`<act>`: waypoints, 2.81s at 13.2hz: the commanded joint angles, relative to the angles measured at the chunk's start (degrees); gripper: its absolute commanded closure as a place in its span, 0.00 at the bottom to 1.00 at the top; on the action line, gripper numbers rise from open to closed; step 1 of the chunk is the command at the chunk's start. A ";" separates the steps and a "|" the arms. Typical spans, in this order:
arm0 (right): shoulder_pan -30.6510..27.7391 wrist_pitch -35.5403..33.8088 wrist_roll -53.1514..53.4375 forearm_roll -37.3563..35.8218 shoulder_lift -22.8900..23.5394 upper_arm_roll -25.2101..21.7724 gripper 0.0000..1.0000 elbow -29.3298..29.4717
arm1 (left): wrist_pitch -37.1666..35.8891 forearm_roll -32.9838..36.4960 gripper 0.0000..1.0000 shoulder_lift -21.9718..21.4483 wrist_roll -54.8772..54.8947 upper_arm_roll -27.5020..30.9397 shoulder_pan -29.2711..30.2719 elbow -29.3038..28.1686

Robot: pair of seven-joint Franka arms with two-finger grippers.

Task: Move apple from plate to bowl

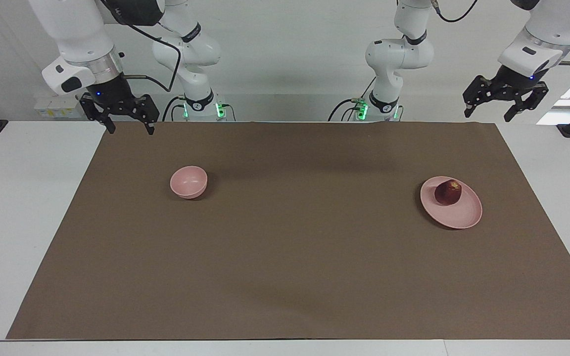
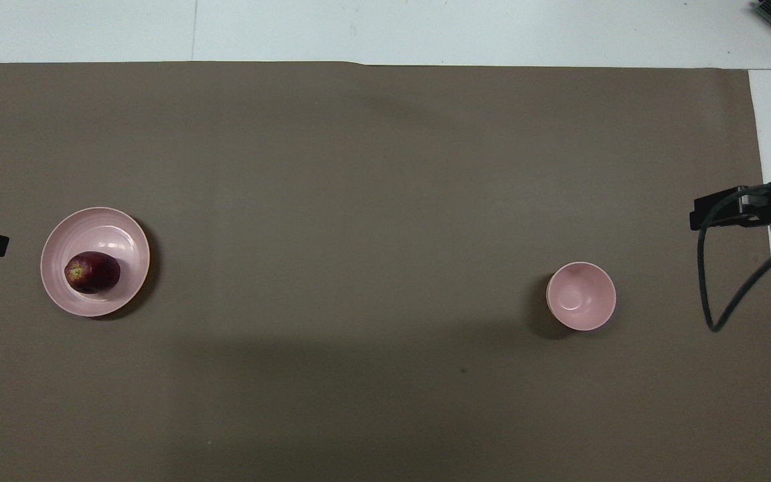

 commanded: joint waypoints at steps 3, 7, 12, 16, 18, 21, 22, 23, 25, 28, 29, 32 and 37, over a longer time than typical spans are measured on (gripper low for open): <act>-1.04 -1.11 -0.68 1.18 0.64 0.56 0.00 1.29 | 4.86 -0.63 0.00 -2.29 0.03 0.51 0.04 -4.90; -1.04 -1.11 -0.68 1.18 0.64 0.56 0.00 1.29 | 11.35 -0.81 0.00 -4.05 0.03 1.39 1.44 -13.85; -1.04 -1.20 -0.68 1.18 0.64 0.56 0.00 1.29 | 27.60 -0.89 0.00 -4.40 0.38 1.39 3.11 -28.17; -1.04 -1.11 -0.68 1.18 0.64 0.56 0.00 1.29 | 39.55 -0.98 0.00 -3.26 4.78 1.39 6.53 -36.62; -1.39 -1.11 -1.29 1.18 0.64 0.56 0.00 1.29 | 44.14 -0.98 0.00 -0.90 4.78 1.39 6.90 -39.00; -1.57 -2.25 -1.03 1.18 0.55 0.56 0.00 1.29 | 48.89 -2.82 0.00 2.36 4.78 1.39 7.69 -40.94; -1.13 -2.78 -1.04 1.09 0.46 0.65 0.00 1.20 | 49.69 -3.52 0.00 3.24 4.78 1.39 7.69 -41.12; -0.87 -2.61 -0.77 1.18 0.12 0.91 0.00 0.68 | 50.83 -4.05 0.00 4.03 4.78 1.39 7.69 -41.64; -0.78 -0.60 -0.60 1.18 -1.20 1.26 0.00 -2.22 | 53.90 -4.41 0.00 5.09 4.78 1.39 7.69 -42.78; -0.60 1.87 -0.16 1.18 -1.12 1.35 0.00 -5.03 | 56.71 -5.90 0.00 7.02 4.78 1.38 7.34 -43.93; -0.51 2.57 0.71 1.18 -0.94 1.44 0.00 -6.00 | 57.42 -5.99 0.00 7.11 4.69 1.21 7.42 -44.11; 2.47 7.04 5.71 1.27 -0.15 1.44 0.00 -9.60 | 57.08 -5.99 0.27 7.20 4.69 1.38 7.43 -44.02; 7.91 11.28 17.30 5.39 4.76 1.44 0.00 -10.84 | 54.02 -5.99 1.00 6.77 4.78 1.21 6.81 -41.92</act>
